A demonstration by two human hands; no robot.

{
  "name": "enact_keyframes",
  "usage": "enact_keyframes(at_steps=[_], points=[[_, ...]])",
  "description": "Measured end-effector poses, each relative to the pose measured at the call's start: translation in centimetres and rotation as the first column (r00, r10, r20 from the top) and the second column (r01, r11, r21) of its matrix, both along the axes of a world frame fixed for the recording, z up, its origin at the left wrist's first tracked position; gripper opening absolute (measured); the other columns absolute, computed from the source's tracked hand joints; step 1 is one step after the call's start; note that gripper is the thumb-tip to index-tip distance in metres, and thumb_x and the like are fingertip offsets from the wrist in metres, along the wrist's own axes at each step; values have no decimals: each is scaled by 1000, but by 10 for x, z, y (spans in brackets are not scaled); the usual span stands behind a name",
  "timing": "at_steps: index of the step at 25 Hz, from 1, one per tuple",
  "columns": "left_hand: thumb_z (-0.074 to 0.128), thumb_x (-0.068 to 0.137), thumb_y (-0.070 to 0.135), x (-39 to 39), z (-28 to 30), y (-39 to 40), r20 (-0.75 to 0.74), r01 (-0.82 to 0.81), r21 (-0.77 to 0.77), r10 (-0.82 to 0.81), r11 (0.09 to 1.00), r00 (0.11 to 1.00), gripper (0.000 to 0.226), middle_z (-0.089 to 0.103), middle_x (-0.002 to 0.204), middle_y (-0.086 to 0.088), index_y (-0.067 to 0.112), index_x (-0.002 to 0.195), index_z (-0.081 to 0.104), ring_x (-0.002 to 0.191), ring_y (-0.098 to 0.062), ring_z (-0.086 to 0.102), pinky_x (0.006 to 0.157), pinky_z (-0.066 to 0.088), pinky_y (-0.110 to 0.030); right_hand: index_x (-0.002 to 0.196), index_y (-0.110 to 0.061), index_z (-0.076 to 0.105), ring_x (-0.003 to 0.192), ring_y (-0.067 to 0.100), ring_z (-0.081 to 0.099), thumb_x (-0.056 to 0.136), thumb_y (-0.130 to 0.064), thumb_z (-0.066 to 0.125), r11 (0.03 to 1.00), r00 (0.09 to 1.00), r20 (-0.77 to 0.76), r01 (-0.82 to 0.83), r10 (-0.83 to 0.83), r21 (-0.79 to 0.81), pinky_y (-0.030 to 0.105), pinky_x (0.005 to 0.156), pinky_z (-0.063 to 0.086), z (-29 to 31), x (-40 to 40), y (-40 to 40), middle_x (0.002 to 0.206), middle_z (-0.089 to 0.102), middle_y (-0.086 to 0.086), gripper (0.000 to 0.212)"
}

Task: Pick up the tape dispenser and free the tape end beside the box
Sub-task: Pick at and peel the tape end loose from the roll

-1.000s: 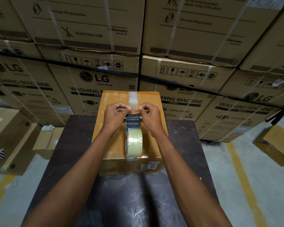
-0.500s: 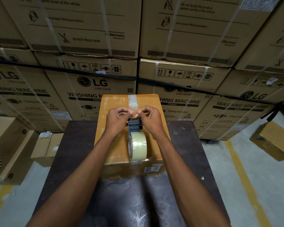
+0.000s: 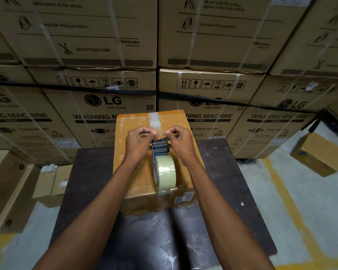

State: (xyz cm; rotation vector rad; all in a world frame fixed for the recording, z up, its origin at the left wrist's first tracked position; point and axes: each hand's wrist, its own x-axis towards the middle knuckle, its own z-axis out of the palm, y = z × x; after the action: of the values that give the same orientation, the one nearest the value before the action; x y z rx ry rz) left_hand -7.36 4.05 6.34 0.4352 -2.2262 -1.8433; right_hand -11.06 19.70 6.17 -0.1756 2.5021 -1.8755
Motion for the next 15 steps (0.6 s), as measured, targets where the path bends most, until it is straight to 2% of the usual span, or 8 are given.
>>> enact_keyframes(at_steps=[3,6,9,11,13,15], points=[[73,99,16,-2,0,0,-3,4,-2,-4,1000,1000,10,83,95,-7,9,102,78,91,-23,80,74,68,-42,77,-38,71,95,24,74,93,-25,72,1000,1000,-1,4,-4,-10,60,86,63,0,-2,0,89,75,-7,20],[73,99,17,-3,0,0,3,14,0,-14,1000,1000,11,83,96,-7,8,104,78,92,-23,80,75,69,-42,79,-43,71,98,25,75,96,-26,65,1000,1000,26,5,-5,-29,60,88,63,0,0,1,95,78,-3,25],[72,100,18,-6,-2,-3,13,38,19,-38,999,999,12,83,98,-7,8,104,77,94,-25,81,74,68,-41,102,-35,69,104,29,75,96,-32,69,995,991,135,32,-18,-97,56,91,64,1,16,10,106,73,1,6],[71,100,18,-6,-2,-6,21,43,28,-44,999,999,13,83,99,-8,7,106,77,96,-25,81,73,68,-37,121,-28,62,103,26,72,97,-38,73,998,969,245,-8,23,-64,42,85,62,-4,31,23,110,67,2,29],[70,101,18,-6,-3,-7,20,46,37,-47,998,999,14,82,101,-9,6,107,76,97,-25,80,71,67,-32,133,-26,59,98,20,66,97,-42,73,996,917,389,-70,85,-52,31,78,53,-13,42,34,116,65,5,42],[70,102,19,-5,-2,-7,11,49,49,-50,998,999,15,82,103,-11,6,107,76,98,-24,80,68,66,-28,142,-32,58,105,19,65,93,-53,74,986,853,495,-138,165,-93,33,85,51,-21,50,35,132,68,6,56]])
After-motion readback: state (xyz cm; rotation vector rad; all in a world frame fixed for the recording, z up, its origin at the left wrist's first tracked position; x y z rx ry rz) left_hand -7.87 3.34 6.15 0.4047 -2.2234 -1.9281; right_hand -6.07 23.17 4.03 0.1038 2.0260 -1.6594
